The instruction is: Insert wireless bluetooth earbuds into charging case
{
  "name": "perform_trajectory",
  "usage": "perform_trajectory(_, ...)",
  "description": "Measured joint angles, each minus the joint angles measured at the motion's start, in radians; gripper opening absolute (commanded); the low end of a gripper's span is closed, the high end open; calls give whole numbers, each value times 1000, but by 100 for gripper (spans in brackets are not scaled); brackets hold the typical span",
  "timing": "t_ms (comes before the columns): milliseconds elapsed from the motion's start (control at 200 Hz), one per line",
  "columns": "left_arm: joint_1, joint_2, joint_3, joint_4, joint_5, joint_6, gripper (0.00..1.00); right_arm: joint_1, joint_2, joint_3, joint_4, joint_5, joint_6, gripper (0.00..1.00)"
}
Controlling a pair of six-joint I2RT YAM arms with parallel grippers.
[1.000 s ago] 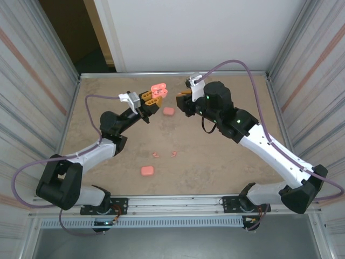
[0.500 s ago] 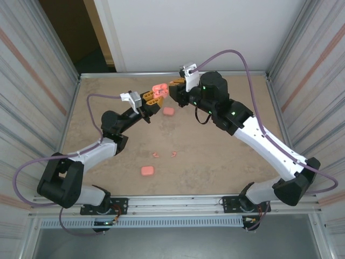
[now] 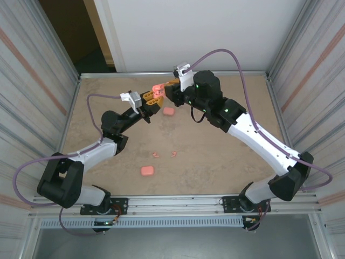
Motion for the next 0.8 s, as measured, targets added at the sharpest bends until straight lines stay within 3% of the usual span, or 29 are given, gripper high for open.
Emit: perform_trajectory(797, 0, 0, 0, 3, 0, 0, 0, 5, 14, 0, -8, 7, 0, 24)
